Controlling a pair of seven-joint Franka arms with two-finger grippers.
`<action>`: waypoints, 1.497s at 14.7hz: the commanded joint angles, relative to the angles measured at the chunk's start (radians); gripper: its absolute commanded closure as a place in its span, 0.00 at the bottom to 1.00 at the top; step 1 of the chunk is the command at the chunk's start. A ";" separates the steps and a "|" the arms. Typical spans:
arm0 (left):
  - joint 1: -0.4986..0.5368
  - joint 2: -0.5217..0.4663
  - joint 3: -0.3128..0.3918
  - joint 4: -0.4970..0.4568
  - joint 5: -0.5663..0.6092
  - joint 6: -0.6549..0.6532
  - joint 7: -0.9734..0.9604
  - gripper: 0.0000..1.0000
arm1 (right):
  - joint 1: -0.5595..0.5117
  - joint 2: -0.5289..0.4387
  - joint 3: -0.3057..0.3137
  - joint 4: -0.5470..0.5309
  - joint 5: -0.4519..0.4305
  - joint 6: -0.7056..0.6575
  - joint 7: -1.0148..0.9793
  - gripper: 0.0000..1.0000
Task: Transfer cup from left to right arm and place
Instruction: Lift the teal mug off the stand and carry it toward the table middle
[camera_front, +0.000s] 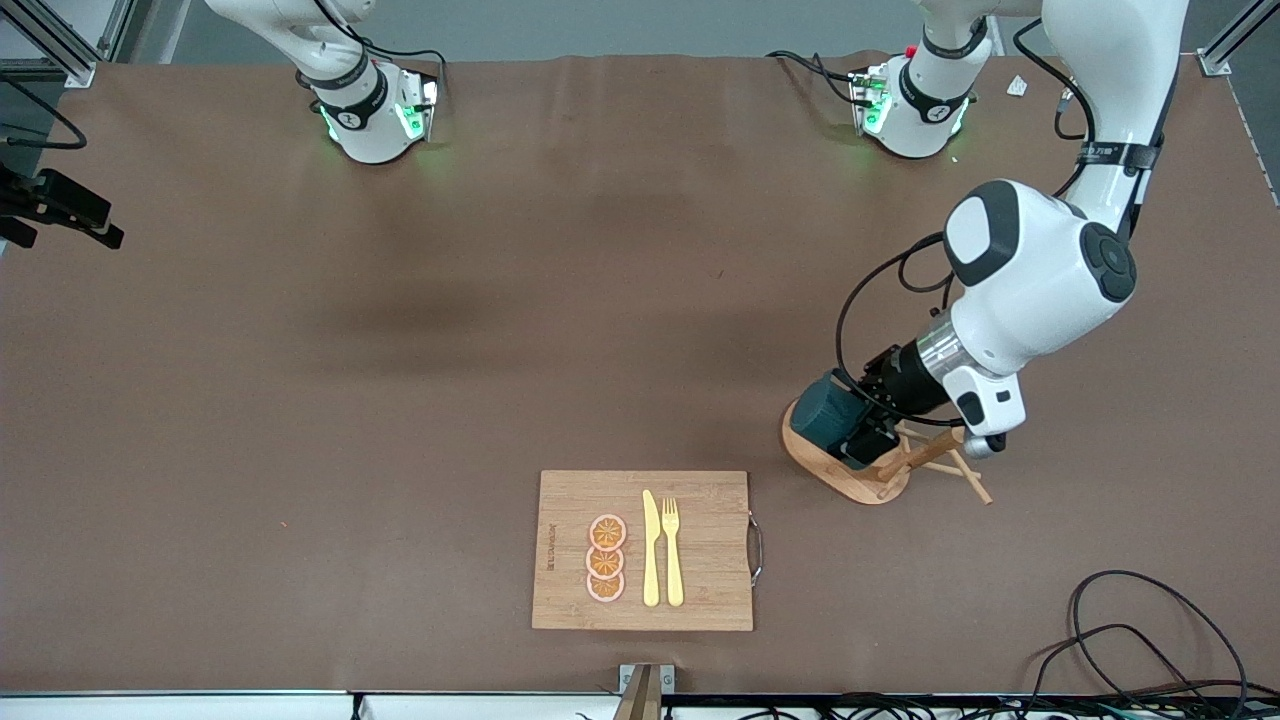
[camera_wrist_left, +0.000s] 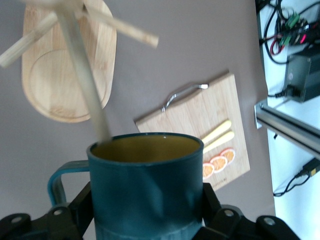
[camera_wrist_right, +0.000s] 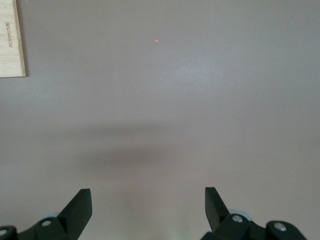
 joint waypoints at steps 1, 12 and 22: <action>-0.002 -0.052 -0.040 -0.003 -0.001 -0.043 -0.060 0.37 | -0.006 0.006 0.003 0.015 0.007 -0.009 -0.010 0.00; -0.389 0.026 -0.088 0.116 0.688 -0.040 -0.578 0.50 | -0.040 0.006 -0.004 0.015 0.007 -0.024 -0.104 0.00; -0.681 0.230 -0.073 0.162 1.502 -0.047 -0.971 0.67 | -0.042 0.006 -0.004 0.015 0.007 -0.029 -0.105 0.00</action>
